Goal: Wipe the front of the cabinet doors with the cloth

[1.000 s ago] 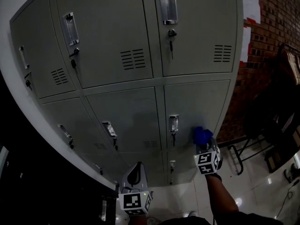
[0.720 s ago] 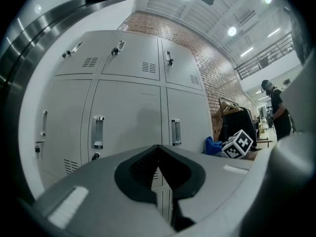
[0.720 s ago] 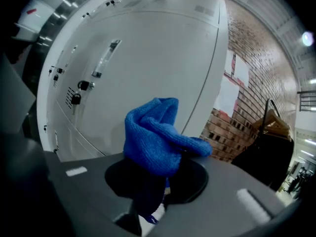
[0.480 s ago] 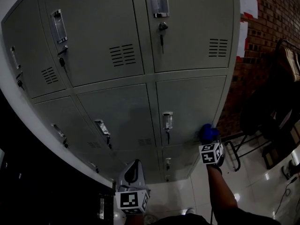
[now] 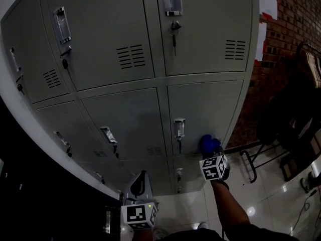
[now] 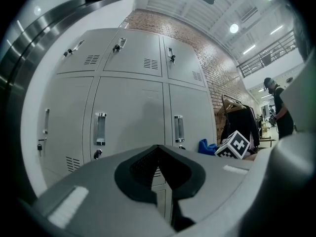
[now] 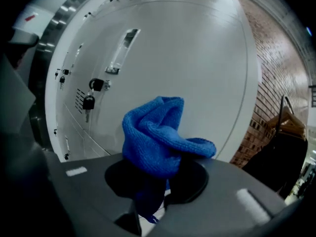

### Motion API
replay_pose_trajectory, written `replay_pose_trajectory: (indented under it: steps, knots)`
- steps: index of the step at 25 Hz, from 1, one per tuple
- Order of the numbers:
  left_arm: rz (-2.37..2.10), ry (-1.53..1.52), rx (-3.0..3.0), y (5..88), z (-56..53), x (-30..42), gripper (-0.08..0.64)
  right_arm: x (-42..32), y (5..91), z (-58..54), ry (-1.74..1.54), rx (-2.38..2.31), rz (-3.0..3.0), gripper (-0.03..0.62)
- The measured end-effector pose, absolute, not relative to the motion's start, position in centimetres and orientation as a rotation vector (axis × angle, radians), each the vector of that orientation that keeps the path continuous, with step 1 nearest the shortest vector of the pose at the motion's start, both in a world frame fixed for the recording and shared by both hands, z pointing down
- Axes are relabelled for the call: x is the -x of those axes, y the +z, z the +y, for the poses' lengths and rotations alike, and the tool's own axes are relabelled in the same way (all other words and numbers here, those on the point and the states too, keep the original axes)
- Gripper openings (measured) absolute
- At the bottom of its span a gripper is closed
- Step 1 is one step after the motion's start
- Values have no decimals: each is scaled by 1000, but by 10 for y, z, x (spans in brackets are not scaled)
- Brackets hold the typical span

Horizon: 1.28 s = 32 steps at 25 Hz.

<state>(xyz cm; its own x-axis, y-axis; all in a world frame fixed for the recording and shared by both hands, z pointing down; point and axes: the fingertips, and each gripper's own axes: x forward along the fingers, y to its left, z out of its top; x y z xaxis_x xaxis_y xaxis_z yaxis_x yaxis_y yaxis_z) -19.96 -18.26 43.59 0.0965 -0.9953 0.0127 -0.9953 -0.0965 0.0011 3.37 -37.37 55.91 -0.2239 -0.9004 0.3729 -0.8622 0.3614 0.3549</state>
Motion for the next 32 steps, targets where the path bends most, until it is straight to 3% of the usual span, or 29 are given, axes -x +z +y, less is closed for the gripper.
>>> replay_pose_trajectory:
  steps: [18,26,32]
  knots:
    - [-2171,7,-2245,439,-158,229,17,89,542,-350,-26,-1238,-2407,89]
    - [-2178,7,-2243,438,-154,234,17,84,540,-338,17,-1242,-2424,91]
    - [-2126,-12,-2305,430,-162,217,17,65,490,-286,9,-1276,-2560,91]
